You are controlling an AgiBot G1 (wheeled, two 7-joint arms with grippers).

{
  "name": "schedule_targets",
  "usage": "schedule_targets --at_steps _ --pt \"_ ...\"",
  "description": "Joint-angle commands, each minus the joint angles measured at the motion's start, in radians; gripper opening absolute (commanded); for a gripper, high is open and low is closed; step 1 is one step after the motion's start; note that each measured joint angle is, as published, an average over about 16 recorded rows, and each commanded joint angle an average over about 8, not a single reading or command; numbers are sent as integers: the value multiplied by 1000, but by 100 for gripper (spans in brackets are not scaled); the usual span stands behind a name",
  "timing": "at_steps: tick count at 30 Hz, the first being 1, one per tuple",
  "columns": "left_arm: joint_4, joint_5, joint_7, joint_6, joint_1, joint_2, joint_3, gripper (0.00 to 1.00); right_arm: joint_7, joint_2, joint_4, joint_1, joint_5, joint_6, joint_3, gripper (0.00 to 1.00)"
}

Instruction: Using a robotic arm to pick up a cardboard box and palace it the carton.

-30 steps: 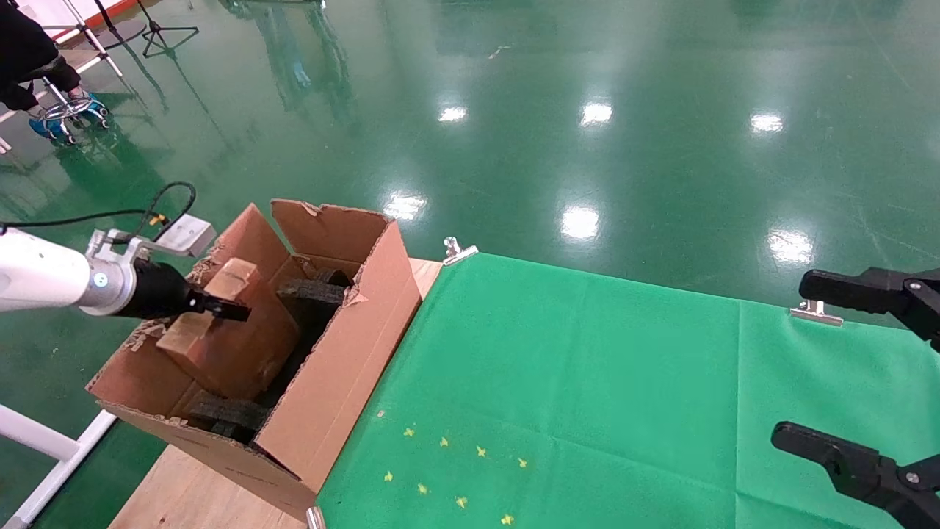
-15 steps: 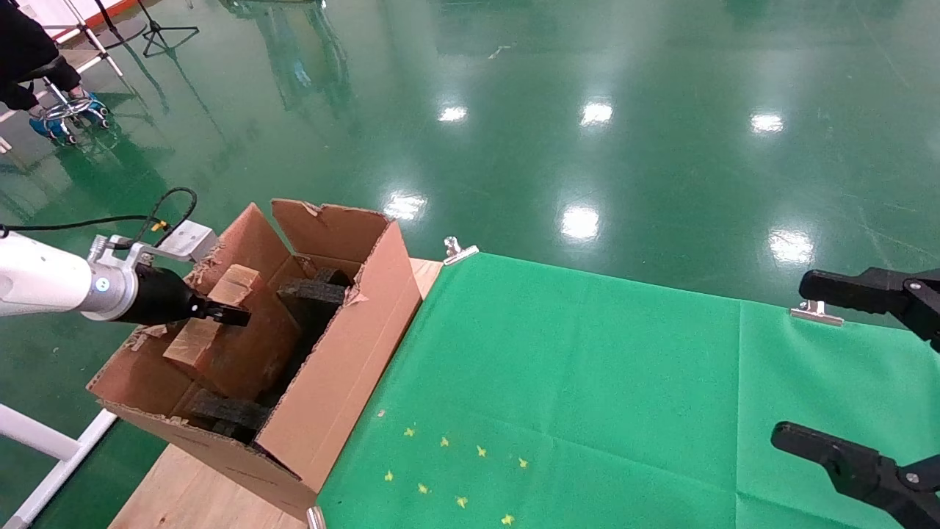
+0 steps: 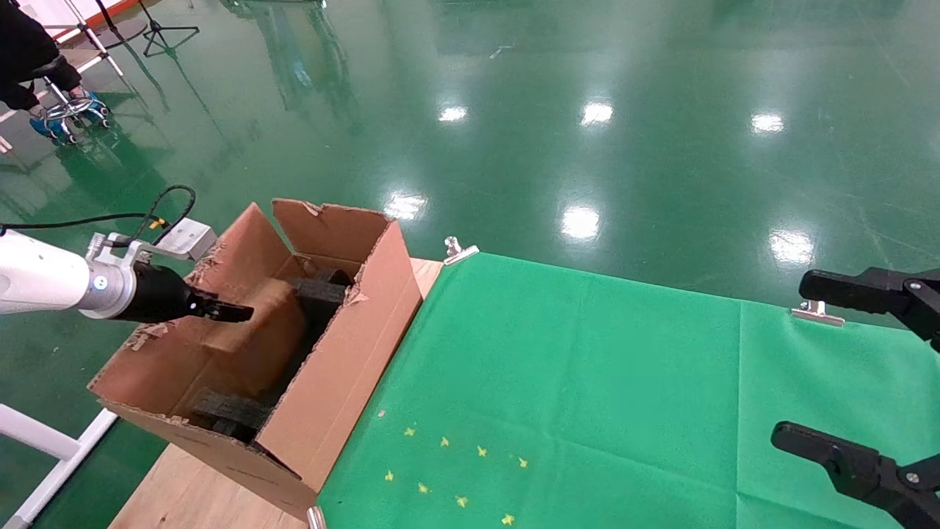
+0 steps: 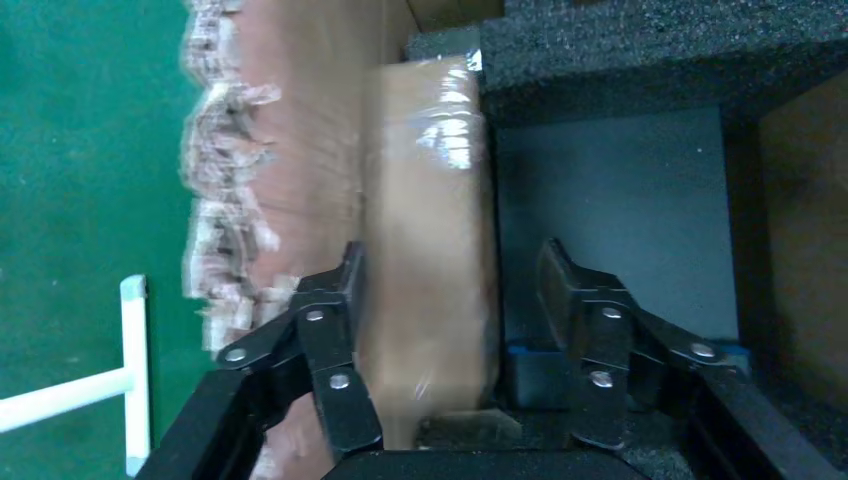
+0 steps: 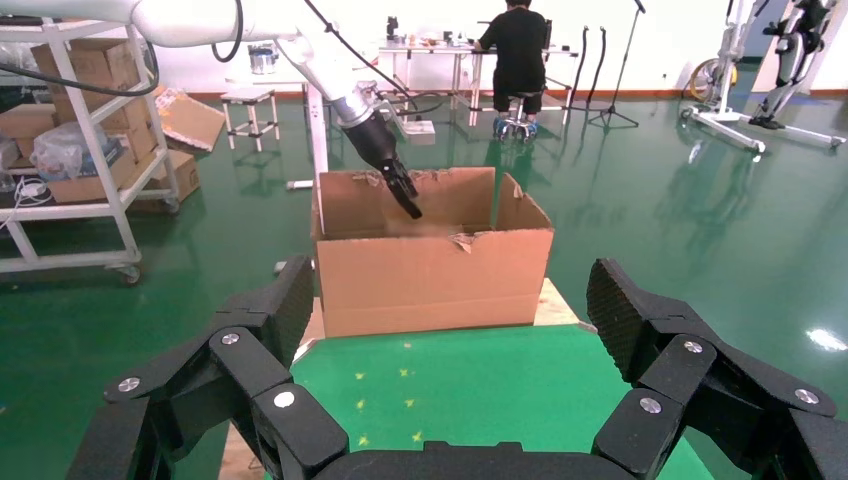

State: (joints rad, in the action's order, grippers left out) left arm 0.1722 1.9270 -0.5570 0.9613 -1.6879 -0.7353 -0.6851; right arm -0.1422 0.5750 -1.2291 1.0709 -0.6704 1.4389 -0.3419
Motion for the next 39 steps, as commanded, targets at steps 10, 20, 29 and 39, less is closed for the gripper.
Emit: schedule_targets --at_steps 10,20,29,39 --pt "133 -105 79 84 -37 36 60 100 0 0 0 0 0 0 0 100" --pt "345 -245 131 204 -21 79 127 100 0 0 0 0 0 0 0 100" --pt "366 -264 136 214 -6 83 133 100 0 0 0 0 0 0 0 100" --pt "481 -406 171 264 88 90 174 100 0 0 0 0 0 0 0 100"
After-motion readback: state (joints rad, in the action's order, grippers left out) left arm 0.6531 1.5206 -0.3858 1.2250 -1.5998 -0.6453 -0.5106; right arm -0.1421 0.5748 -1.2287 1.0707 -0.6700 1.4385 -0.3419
